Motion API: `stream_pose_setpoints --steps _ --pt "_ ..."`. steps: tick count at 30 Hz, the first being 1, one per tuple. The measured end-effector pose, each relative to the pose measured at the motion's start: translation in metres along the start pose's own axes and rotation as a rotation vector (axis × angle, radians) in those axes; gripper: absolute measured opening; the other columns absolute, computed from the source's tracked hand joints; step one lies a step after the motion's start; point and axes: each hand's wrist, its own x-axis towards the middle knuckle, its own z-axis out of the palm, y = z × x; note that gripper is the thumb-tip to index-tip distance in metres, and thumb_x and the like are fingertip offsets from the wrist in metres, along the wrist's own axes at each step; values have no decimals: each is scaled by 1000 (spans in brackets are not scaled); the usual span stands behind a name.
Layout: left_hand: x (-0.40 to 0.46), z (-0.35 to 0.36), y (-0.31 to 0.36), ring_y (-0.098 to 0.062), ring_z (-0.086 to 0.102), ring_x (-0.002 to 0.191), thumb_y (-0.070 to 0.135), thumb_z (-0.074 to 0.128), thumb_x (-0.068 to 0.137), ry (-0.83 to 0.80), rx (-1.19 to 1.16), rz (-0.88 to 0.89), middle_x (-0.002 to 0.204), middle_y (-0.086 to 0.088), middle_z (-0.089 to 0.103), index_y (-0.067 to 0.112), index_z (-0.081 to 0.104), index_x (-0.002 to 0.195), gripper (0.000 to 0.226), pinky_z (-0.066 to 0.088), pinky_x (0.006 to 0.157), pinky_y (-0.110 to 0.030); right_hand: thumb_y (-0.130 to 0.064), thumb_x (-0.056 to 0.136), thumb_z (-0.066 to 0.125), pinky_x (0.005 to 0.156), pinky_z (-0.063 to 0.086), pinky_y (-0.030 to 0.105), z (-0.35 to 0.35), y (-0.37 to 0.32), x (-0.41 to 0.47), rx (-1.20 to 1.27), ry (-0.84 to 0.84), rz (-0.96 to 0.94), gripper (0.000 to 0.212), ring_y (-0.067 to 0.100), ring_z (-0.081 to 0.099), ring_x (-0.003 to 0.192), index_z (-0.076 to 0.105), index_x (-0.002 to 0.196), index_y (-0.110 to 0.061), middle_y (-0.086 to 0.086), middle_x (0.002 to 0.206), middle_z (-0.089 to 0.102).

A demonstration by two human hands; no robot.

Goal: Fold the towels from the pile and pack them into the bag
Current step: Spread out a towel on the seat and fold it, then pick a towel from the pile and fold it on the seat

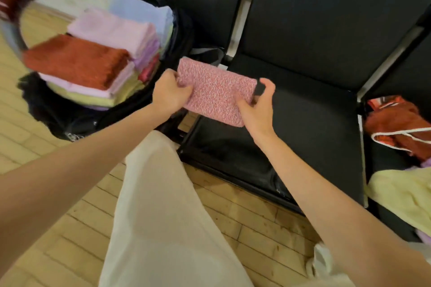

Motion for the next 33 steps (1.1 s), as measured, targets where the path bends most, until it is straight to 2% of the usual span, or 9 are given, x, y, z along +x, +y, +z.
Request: stream_pose_setpoints --steps 4,8,16,21,23,26,28,30,33 --pt "65 -48 2 -33 58 110 22 65 86 143 30 74 118 -20 62 -3 57 119 42 43 87 -36 3 84 57 72 33 -3 44 -47 28 -94 -106 -282 45 -28 35 83 54 123 -18 12 122 35" --pt "127 -87 10 -32 54 111 22 62 88 228 118 171 119 -20 58 -1 53 118 39 36 82 -33 0 86 61 69 22 -11 90 -87 66 -131 -77 -369 33 -13 42 77 63 117 -10 7 122 30" --pt "235 -131 -5 -35 50 119 24 63 88 231 170 112 129 -21 54 -4 52 124 47 38 95 -38 8 84 47 77 20 -12 174 -128 163 -162 -211 -381 45 8 35 98 55 127 -1 15 132 28" --pt "275 -134 -29 -36 52 118 22 63 88 274 177 73 126 -23 56 -4 54 121 42 39 96 -40 4 86 45 107 31 20 219 -128 196 -39 -262 -284 42 14 43 108 55 127 3 13 134 29" --pt "285 -130 -39 -37 52 118 23 63 89 267 219 45 125 -23 57 -4 54 121 42 39 96 -41 1 83 48 99 44 33 230 -120 203 17 -305 -241 34 17 50 102 63 114 0 11 122 38" --pt "291 -121 -55 -39 52 117 25 62 91 254 306 5 125 -22 57 -2 54 120 40 41 95 -42 -4 77 48 68 36 22 239 -105 210 62 -396 -181 20 7 41 72 51 70 -23 -3 87 35" --pt "290 -113 -59 -41 51 117 27 59 93 255 387 -15 125 -23 57 -2 54 120 39 42 95 -44 -9 82 50 85 40 26 238 -99 211 68 -447 -124 17 14 51 93 60 94 -15 5 110 46" --pt "284 -108 -54 -40 48 122 27 55 95 268 479 -44 129 -23 54 0 52 124 39 40 98 -46 -14 91 50 105 32 24 228 -98 208 35 -490 -116 41 16 44 126 52 132 -10 4 142 41" --pt "268 -101 -37 -38 37 131 26 48 96 259 576 -105 139 -22 43 3 41 134 46 32 105 -47 -22 97 48 111 28 26 204 -102 195 -73 -500 -122 44 18 39 134 47 138 -7 5 146 43"
